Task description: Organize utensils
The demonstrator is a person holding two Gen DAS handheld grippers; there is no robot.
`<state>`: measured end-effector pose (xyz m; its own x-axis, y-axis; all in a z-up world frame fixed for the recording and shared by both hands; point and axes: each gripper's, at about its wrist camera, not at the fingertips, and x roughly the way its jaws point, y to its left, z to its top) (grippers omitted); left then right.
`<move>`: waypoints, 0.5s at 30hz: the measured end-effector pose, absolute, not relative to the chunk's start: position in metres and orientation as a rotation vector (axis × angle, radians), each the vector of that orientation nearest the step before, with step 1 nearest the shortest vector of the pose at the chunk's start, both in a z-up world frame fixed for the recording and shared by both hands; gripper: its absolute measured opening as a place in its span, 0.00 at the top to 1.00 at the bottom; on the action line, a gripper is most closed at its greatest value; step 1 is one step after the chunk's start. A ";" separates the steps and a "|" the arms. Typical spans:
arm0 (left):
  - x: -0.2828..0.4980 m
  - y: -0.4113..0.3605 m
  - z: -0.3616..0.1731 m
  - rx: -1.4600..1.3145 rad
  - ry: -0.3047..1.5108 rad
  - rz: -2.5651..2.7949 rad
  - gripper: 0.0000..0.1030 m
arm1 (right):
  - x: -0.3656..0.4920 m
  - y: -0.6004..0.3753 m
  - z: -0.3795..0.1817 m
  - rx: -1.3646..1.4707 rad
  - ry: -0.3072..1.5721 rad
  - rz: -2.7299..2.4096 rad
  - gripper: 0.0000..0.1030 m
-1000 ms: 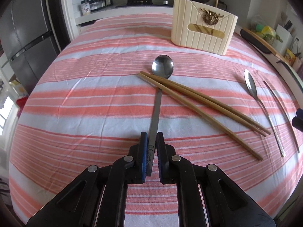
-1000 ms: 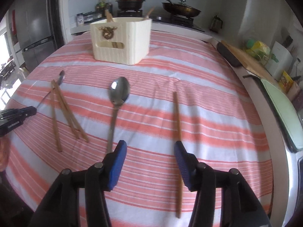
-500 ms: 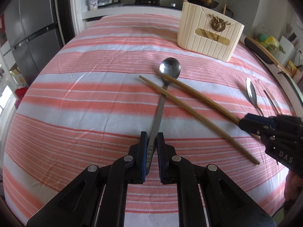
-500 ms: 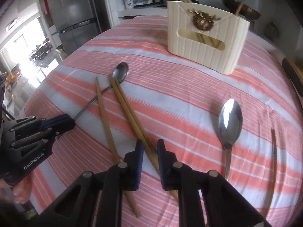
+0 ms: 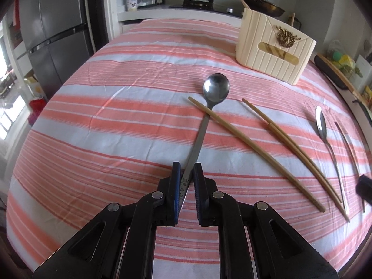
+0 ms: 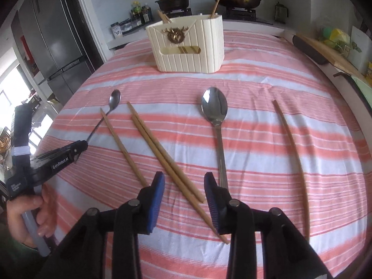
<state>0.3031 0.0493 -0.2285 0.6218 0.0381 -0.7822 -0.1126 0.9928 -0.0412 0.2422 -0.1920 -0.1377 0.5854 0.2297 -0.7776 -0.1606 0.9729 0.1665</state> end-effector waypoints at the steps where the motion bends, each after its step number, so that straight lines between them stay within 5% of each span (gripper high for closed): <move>1: 0.305 0.054 -0.228 -0.088 0.898 0.088 0.87 | 0.245 -0.199 -0.133 0.088 0.904 0.220 0.65; 9: 0.310 0.063 -0.227 -0.026 0.937 0.009 0.86 | 0.258 -0.288 -0.136 0.134 0.937 0.012 0.65; 10: 0.313 0.060 -0.226 0.007 0.943 -0.007 0.84 | 0.255 -0.294 -0.137 0.135 0.937 0.001 0.65; 13: 0.331 0.048 -0.226 0.171 0.952 -0.006 0.54 | 0.248 -0.309 -0.141 0.151 0.942 -0.023 0.65; 15: 0.347 0.043 -0.226 0.222 0.947 -0.013 0.53 | 0.244 -0.314 -0.143 0.179 0.945 -0.027 0.65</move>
<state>0.3475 0.0434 -0.2259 0.5861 0.0857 -0.8057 0.1086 0.9771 0.1829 0.2445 -0.3140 -0.1430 0.5867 0.0554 -0.8079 0.1008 0.9849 0.1407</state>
